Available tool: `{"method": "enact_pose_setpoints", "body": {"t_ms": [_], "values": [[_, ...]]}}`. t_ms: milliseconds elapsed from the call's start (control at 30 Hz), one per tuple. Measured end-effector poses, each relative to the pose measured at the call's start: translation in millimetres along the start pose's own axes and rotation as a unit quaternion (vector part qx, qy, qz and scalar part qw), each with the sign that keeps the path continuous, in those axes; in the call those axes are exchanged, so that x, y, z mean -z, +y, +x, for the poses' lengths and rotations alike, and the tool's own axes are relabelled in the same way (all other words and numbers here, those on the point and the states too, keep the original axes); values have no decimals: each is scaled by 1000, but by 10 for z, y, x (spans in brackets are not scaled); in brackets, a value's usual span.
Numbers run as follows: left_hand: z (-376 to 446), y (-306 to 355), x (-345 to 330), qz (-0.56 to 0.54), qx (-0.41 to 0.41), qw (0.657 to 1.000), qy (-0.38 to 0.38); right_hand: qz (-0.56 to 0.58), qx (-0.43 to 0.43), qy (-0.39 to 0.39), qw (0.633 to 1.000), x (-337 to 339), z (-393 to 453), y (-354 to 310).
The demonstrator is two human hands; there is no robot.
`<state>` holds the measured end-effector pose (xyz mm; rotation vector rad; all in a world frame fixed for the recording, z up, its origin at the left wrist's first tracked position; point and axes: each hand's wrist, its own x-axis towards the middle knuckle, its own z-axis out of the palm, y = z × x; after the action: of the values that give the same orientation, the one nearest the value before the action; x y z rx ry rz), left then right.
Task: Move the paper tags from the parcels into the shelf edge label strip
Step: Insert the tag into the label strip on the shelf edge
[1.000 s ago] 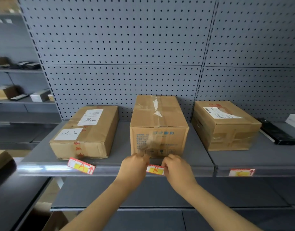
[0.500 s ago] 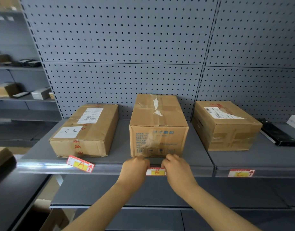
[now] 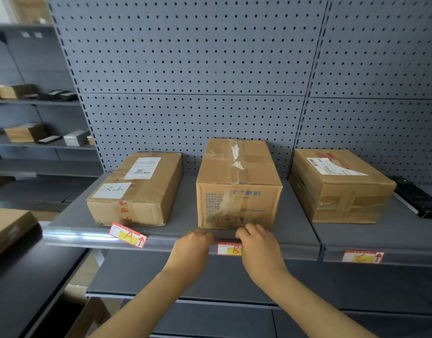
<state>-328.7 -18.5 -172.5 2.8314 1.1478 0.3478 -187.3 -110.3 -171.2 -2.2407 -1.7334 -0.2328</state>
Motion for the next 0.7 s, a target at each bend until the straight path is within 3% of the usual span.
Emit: {"method": "enact_pose_setpoints", "body": {"t_ms": [400, 700], "values": [[-315, -1205, 326, -2, 49, 994, 101, 76, 59, 21, 995, -313, 333, -1031], [-405, -2141, 541, 48, -64, 993, 90, 72, 2, 3, 997, -513, 610, -2038]]}}
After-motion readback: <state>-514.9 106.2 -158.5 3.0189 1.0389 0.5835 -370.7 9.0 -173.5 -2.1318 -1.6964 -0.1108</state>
